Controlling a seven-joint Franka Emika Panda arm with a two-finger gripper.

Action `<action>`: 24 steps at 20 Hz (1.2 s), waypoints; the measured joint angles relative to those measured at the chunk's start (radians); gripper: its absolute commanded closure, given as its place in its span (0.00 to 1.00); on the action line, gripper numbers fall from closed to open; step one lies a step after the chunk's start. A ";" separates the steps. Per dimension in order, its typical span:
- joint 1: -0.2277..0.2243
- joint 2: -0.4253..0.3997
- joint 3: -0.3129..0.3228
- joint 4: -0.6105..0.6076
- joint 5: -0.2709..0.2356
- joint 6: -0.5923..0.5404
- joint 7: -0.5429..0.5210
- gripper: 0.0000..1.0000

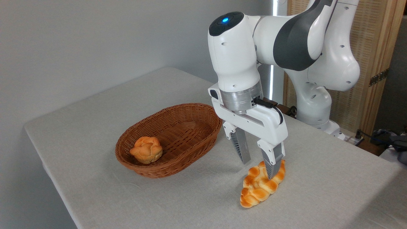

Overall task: Put bread into the basket
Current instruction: 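Close the gripper around the middle of the braided roll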

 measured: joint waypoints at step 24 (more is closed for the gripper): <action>-0.001 0.003 0.002 -0.051 0.061 0.038 0.020 0.02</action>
